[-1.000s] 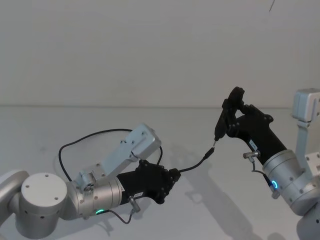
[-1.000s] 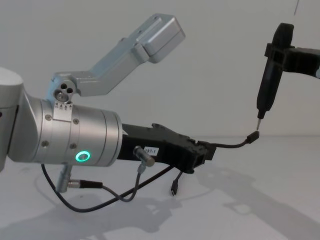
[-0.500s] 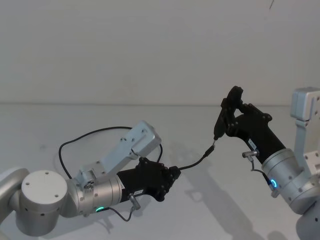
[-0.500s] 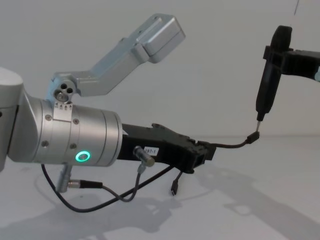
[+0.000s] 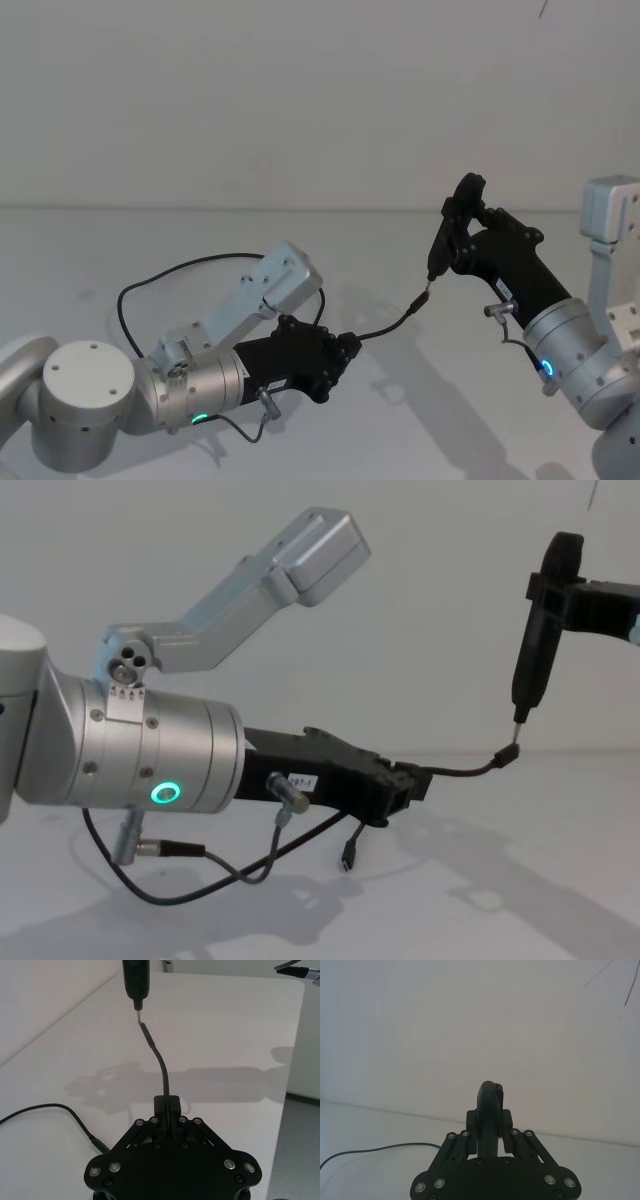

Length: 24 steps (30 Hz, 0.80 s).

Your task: Pick up the data cable with the one hand.

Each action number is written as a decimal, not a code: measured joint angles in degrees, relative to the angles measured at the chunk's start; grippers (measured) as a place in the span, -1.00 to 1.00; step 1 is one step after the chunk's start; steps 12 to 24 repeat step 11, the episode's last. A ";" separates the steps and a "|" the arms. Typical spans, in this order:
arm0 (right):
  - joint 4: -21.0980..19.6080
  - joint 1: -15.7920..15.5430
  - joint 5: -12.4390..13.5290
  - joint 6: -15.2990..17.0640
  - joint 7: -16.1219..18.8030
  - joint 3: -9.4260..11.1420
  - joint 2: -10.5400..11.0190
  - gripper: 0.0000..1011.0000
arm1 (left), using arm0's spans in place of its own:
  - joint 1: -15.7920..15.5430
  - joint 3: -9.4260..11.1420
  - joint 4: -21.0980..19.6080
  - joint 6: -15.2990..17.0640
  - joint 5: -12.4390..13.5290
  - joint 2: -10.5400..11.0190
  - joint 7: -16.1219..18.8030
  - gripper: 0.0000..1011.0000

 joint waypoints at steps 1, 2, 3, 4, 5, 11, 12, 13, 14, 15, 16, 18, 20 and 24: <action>0.00 0.00 0.00 0.00 0.00 0.00 0.00 -0.45 | 0.00 0.00 0.00 0.00 0.00 0.00 0.00 -0.91; 0.00 0.00 -0.02 -0.01 0.01 0.00 0.00 -0.45 | 0.00 0.00 0.00 0.00 0.00 0.00 0.00 -0.91; 0.00 -0.01 -0.03 -0.02 0.01 0.00 -0.01 -0.45 | 0.00 0.00 0.00 0.00 0.00 -0.01 0.00 -0.91; 0.00 -0.01 -0.04 -0.03 0.02 0.00 -0.01 -0.45 | 0.00 0.00 0.00 0.00 0.00 0.00 0.00 -0.91; 0.00 -0.02 -0.05 -0.03 0.02 0.00 -0.01 -0.45 | 0.00 0.00 0.00 0.00 0.00 -0.01 0.00 -0.91; 0.00 -0.04 -0.10 -0.07 0.06 0.00 -0.01 -0.45 | 0.00 0.00 0.00 0.00 0.00 0.00 0.00 -0.91; 0.00 -0.04 -0.10 -0.07 0.06 0.00 -0.01 -0.45 | 0.00 0.00 0.00 0.00 0.00 0.00 0.00 -0.91; 0.00 -0.04 -0.10 -0.07 0.06 0.00 -0.01 -0.45 | 0.00 0.00 0.00 0.00 0.00 0.00 0.00 -0.91; 0.00 -0.04 -0.10 -0.07 0.06 0.00 -0.01 -0.45 | 0.00 0.00 0.00 0.00 0.00 0.00 0.00 -0.91; 0.00 -0.04 -0.10 -0.07 0.06 0.00 -0.01 -0.45 | 0.00 0.00 0.00 0.00 0.00 0.00 0.00 -0.91; 0.00 -0.04 -0.10 -0.07 0.06 0.00 -0.01 -0.45 | 0.00 0.00 0.00 0.00 0.00 0.00 0.00 -0.91; 0.00 -0.04 -0.10 -0.07 0.06 0.00 -0.01 -0.45 | 0.00 0.00 0.00 0.00 0.00 0.00 0.00 -0.91; 0.00 -0.04 -0.10 -0.07 0.06 0.00 -0.01 -0.45 | 0.00 0.00 0.00 0.00 0.00 0.00 0.00 -0.91; 0.00 -0.04 -0.10 -0.07 0.06 0.00 -0.01 -0.45 | 0.00 0.00 0.00 0.00 0.00 0.00 0.00 -0.91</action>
